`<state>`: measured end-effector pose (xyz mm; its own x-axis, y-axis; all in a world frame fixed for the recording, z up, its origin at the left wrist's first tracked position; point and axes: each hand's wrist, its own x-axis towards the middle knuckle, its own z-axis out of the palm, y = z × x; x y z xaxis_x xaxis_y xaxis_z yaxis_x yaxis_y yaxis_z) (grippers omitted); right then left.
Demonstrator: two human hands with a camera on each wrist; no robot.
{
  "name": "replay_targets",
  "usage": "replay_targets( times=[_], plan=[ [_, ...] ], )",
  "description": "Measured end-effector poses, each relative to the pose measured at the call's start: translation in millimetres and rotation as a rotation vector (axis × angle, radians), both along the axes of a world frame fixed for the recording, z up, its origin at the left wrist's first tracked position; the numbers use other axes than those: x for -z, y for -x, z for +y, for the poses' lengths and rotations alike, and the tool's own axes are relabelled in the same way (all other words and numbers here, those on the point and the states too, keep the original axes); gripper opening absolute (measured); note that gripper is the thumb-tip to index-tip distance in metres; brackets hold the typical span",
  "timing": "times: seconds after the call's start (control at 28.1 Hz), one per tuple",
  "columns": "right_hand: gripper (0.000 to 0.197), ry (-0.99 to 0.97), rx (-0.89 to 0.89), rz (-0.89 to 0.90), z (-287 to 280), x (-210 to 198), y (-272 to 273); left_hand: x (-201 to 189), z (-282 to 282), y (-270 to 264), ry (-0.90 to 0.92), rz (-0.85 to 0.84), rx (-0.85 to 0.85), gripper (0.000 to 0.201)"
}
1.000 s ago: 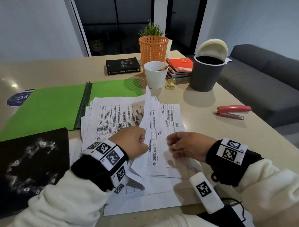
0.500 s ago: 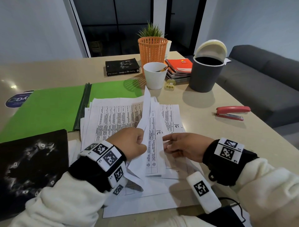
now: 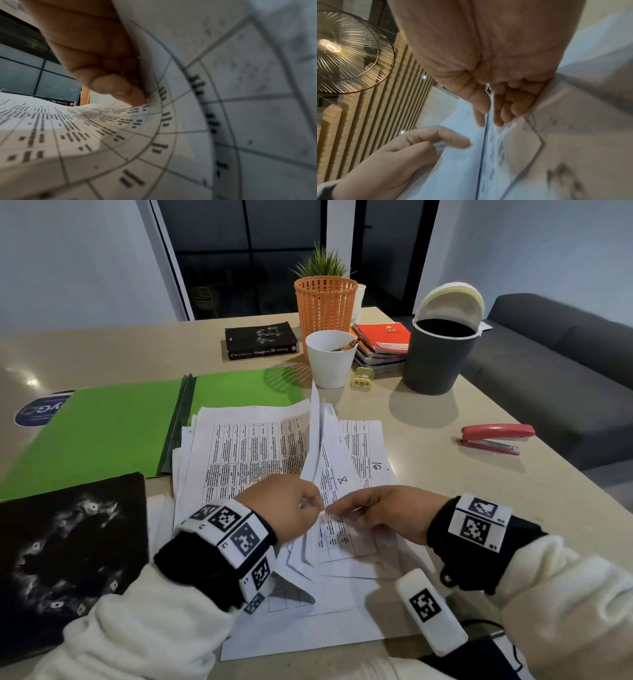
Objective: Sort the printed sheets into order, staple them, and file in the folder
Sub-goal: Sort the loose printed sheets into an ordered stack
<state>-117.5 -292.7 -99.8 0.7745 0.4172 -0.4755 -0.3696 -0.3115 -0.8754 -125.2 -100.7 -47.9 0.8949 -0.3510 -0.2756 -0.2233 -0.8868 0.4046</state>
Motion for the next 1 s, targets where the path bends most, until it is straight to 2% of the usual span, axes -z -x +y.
replay_targets(
  times=[0.21, 0.32, 0.46, 0.57, 0.68, 0.78, 0.89, 1.0],
  plan=[
    [0.039, -0.094, 0.324, 0.004, -14, 1, -4, -5, -2, 2, 0.046, 0.01, -0.048, 0.029],
    [0.034, -0.11, 0.351, 0.025, -17, 0, -4, -3, -1, 2, 0.035, 0.002, -0.048, 0.024],
    [0.028, -0.057, 0.303, 0.037, -11, -2, -2, -1, 0, 1, 0.004, -0.007, -0.037, 0.019],
    [0.032, -0.036, 0.211, 0.008, -6, -3, -2, 2, 1, -1, -0.007, -0.035, -0.022, 0.019],
    [0.046, 0.041, -0.006, -0.082, -3, -9, 0, 7, 3, -2, 0.017, -0.07, -0.052, 0.041],
    [0.04, 0.159, -0.135, -0.147, 4, -17, 6, 7, 3, -2, 0.058, -0.045, -0.083, 0.063],
    [0.043, 0.227, -0.218, -0.172, 9, -21, 7, 5, 3, -4, 0.052, -0.052, -0.092, 0.058],
    [0.043, 0.187, -0.179, -0.161, 9, -19, 6, 7, 6, -7, 0.027, -0.089, -0.091, 0.047]
  ],
)
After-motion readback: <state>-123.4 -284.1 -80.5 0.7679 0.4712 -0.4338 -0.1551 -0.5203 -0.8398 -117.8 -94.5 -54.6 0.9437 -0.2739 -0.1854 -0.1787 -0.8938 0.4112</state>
